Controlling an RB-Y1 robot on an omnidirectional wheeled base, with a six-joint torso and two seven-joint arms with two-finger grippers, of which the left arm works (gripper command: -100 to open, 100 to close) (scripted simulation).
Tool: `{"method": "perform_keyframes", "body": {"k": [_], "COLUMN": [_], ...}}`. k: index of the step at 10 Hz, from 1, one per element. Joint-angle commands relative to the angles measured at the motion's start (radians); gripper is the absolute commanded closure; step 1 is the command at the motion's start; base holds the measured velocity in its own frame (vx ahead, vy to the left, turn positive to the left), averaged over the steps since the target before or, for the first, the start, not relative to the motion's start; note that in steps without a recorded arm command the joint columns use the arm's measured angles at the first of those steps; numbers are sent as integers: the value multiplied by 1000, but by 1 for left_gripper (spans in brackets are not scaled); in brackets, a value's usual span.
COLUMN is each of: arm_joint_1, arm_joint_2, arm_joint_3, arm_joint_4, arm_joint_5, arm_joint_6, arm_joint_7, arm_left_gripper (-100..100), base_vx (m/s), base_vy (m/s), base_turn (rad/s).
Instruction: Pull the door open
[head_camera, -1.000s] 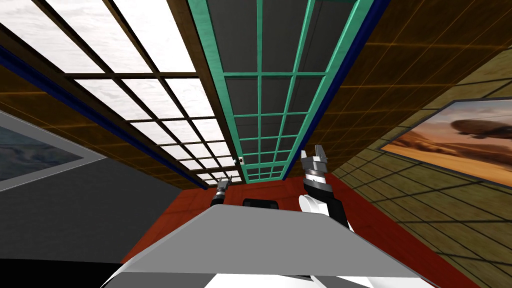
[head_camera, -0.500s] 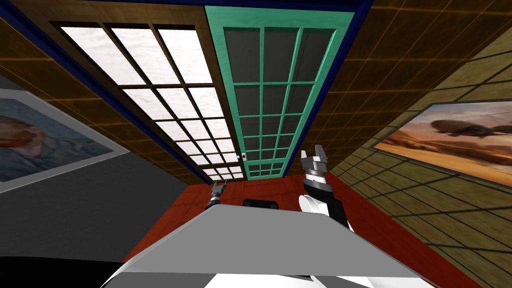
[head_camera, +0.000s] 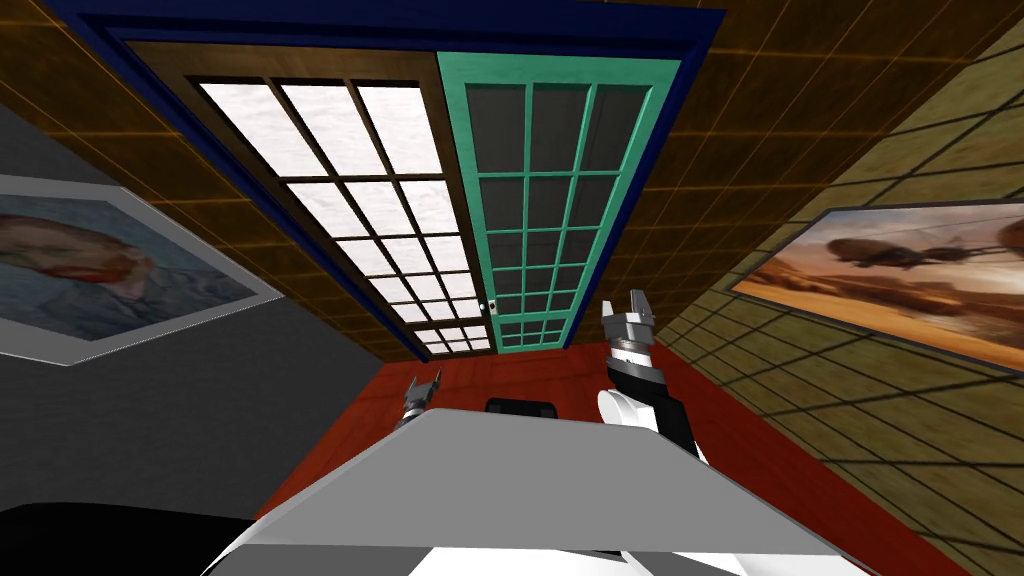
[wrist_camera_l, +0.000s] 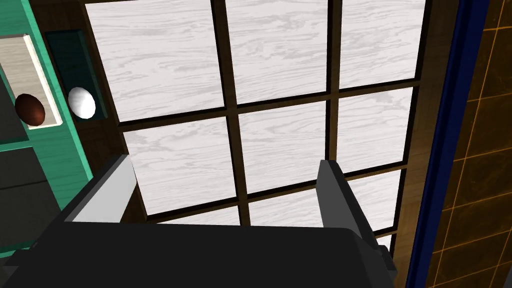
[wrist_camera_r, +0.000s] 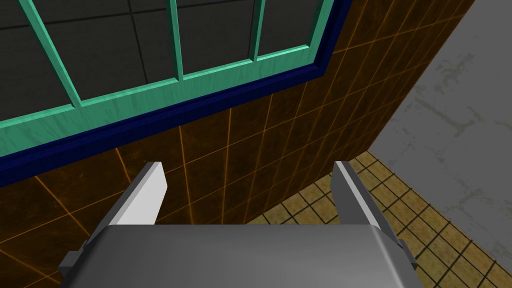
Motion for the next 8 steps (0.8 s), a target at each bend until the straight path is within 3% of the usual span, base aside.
{"method": "perform_keyframes", "body": {"k": [1, 5, 8], "arm_joint_1": [12, 19, -20], "arm_joint_2": [6, 11, -7], "arm_joint_3": [29, 102, 144], "arm_joint_4": [15, 56, 79], "arm_joint_5": [13, 45, 67], "arm_joint_6": [10, 24, 33], "arm_joint_7": [-13, -46, -77], "arm_left_gripper": [-100, -100, -100], "base_vx": [-169, -116, 40], "base_vy": [29, 29, 48], "base_turn": [-27, -71, -196]}}
